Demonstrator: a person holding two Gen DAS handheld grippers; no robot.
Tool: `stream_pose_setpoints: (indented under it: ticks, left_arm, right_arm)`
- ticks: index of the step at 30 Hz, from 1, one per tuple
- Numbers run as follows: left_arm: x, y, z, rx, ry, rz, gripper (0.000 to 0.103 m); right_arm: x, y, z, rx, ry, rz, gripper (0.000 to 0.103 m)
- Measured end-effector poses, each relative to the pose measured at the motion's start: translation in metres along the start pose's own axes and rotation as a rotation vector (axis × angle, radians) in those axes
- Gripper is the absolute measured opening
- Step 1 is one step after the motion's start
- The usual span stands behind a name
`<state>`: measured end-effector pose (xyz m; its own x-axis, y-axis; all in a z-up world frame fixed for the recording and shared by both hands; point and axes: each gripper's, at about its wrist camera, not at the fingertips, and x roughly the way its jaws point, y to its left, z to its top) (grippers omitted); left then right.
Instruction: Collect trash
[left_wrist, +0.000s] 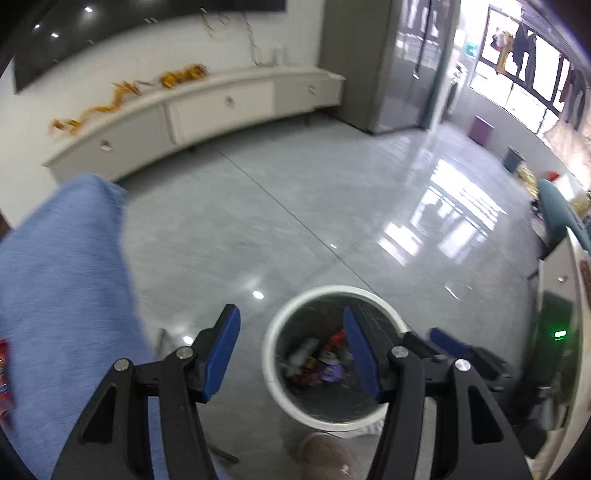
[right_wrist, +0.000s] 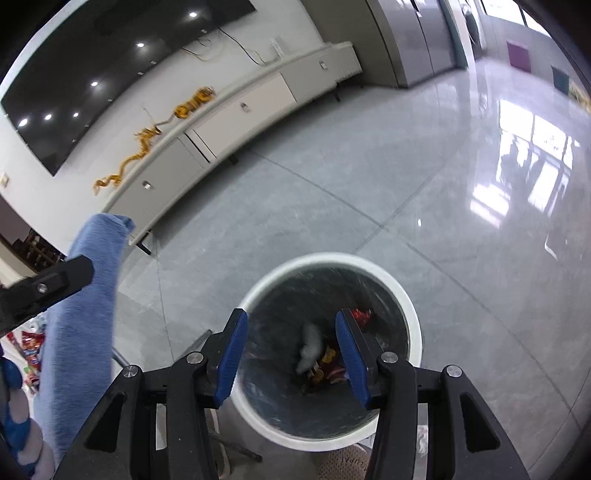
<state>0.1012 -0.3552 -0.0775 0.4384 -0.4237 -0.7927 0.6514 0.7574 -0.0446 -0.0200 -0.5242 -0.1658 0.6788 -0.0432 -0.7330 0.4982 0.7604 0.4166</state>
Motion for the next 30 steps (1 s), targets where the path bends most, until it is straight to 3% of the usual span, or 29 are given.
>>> stream_pose_setpoints:
  ticks: [3, 15, 30]
  left_arm:
    - [-0.030, 0.012, -0.009, 0.002, -0.057, 0.063, 0.069]
    - [-0.143, 0.077, -0.054, -0.065, -0.202, 0.216, 0.069]
    - [-0.223, 0.156, -0.104, -0.219, -0.307, 0.242, 0.069]
  right_arm:
    - [-0.024, 0.021, 0.005, -0.037, -0.048, 0.011, 0.050]
    - [-0.094, 0.122, -0.006, -0.204, -0.149, 0.101, 0.052]
    - [-0.134, 0.222, -0.040, -0.392, -0.170, 0.149, 0.052]
